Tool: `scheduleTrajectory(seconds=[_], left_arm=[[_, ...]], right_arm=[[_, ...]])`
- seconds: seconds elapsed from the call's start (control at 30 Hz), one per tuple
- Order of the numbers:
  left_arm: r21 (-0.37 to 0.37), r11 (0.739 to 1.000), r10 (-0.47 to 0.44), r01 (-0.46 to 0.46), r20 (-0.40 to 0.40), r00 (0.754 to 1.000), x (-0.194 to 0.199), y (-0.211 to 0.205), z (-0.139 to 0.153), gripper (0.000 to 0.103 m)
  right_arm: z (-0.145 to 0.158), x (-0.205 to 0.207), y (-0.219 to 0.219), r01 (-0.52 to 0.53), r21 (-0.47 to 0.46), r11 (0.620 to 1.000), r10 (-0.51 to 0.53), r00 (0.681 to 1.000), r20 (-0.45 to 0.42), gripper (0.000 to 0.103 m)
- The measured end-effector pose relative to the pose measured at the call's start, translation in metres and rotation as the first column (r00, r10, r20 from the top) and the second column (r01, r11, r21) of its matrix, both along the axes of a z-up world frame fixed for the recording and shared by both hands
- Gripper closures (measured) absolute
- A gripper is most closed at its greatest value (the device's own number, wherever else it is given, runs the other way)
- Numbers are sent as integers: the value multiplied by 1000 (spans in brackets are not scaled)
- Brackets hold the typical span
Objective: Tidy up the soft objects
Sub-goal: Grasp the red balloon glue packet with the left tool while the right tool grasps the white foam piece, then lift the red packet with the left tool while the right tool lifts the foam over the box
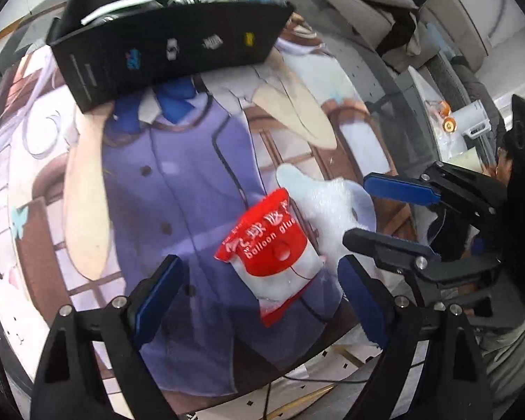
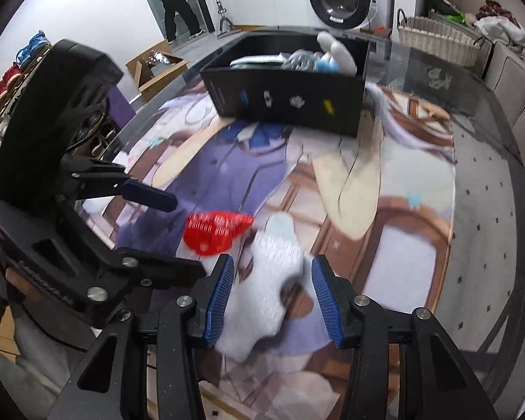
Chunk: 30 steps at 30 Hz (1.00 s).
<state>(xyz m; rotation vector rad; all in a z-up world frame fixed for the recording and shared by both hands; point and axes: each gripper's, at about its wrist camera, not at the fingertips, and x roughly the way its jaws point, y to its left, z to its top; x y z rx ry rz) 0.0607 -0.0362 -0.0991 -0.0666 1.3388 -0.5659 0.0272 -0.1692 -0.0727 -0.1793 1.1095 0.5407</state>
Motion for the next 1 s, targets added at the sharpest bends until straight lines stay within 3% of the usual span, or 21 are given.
scheduleTrajectory(seconds=[0.2,0.33,0.43,0.57,0.63,0.73,0.87,1.0], left_arm=[[38,999,-3,2,20,1000,0,-6,0,13],[105,994,-14,7,64,998,1,-8,-4,13],[101,995,-6,-1,63,998,5,0,-4,13],[118,993,20,-29,74,997,10,13,-5,12],[129,991,32,-43,83,996,13,19,-6,12],[95,993,70,-75,55,996,17,33,-5,15],[6,999,49,-49,5,999,14,28,4,13],[24,998,52,-52,-22,998,14,11,-3,13]], right_arm=[[-2,-7,3,-41,-37,998,40,999,-21,55],[-3,-15,9,-81,-51,995,79,996,-32,55],[-15,-18,19,-116,-94,989,112,992,-52,55],[-26,-16,25,-124,-135,983,123,992,-14,56],[-26,-11,23,-105,-146,984,107,994,8,63],[-26,-3,23,-119,-149,982,125,992,32,63],[-21,6,18,-91,-170,981,103,993,65,63],[-16,11,5,-48,-166,985,63,994,84,63]])
